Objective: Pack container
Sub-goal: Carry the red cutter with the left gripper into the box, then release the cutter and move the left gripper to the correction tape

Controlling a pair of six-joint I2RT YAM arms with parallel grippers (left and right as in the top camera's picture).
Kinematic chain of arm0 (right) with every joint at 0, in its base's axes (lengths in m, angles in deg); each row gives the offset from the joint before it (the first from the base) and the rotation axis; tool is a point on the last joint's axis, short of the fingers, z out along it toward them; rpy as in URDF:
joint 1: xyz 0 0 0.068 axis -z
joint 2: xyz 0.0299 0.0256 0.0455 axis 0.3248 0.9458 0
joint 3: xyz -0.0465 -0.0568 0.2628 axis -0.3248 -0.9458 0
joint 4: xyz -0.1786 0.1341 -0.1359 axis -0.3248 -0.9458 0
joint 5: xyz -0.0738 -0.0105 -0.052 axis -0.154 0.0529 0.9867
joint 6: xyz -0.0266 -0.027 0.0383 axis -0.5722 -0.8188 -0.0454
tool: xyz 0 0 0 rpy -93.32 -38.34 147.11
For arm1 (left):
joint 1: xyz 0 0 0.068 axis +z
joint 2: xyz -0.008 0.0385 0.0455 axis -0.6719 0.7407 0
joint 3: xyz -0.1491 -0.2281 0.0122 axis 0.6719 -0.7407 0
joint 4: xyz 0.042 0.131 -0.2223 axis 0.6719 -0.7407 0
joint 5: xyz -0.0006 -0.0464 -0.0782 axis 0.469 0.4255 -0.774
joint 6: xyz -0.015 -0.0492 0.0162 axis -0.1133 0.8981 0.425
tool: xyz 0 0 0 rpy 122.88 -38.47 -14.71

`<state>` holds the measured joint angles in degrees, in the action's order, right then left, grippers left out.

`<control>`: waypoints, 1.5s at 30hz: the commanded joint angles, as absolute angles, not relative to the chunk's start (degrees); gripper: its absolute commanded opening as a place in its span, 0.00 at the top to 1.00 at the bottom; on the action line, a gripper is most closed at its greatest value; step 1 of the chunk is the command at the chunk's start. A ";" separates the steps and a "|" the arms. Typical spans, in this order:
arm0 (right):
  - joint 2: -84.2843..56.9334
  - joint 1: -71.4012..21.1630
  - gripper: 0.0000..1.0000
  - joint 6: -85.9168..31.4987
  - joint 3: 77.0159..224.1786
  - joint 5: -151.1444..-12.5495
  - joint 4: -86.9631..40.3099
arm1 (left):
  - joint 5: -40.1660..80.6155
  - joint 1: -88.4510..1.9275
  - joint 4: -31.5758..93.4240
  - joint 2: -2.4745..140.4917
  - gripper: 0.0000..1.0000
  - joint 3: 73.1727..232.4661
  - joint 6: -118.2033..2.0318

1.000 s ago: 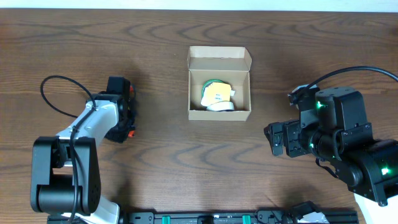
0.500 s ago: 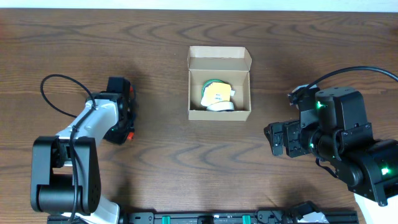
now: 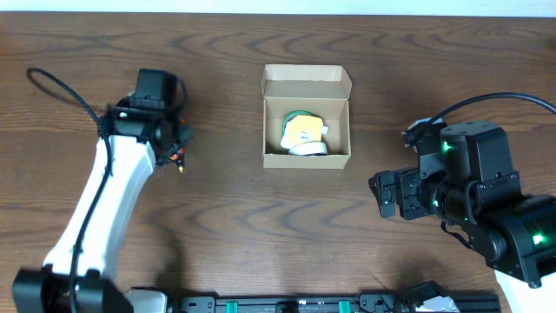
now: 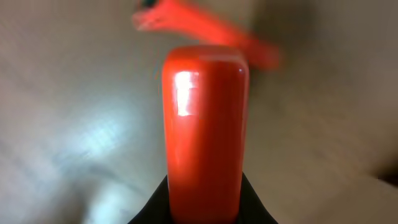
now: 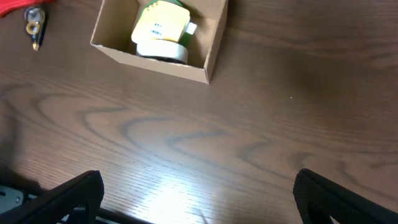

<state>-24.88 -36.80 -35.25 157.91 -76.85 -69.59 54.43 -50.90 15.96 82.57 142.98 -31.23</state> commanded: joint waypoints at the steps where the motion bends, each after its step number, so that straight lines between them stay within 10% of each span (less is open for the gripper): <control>1: -24.83 -36.39 0.01 -35.43 157.91 -77.05 -69.70 | 51.55 -56.50 18.63 81.70 0.94 146.11 -43.54; 14: -24.81 -36.39 0.01 -35.41 157.91 -77.07 -69.70 | 43.81 -76.65 20.86 97.91 0.95 161.89 -67.89; 33: -24.81 -36.41 0.01 -35.43 157.91 -77.07 -69.67 | 55.26 -77.76 17.36 109.32 0.94 168.40 -59.26; 37: -24.81 -36.41 0.01 -35.41 157.91 -77.05 -69.67 | 55.41 -77.76 17.51 109.52 0.45 168.40 -58.86; 45: -24.83 -36.41 0.01 -35.43 157.91 -77.05 -69.67 | 57.47 -77.68 15.85 106.83 0.36 172.34 -58.47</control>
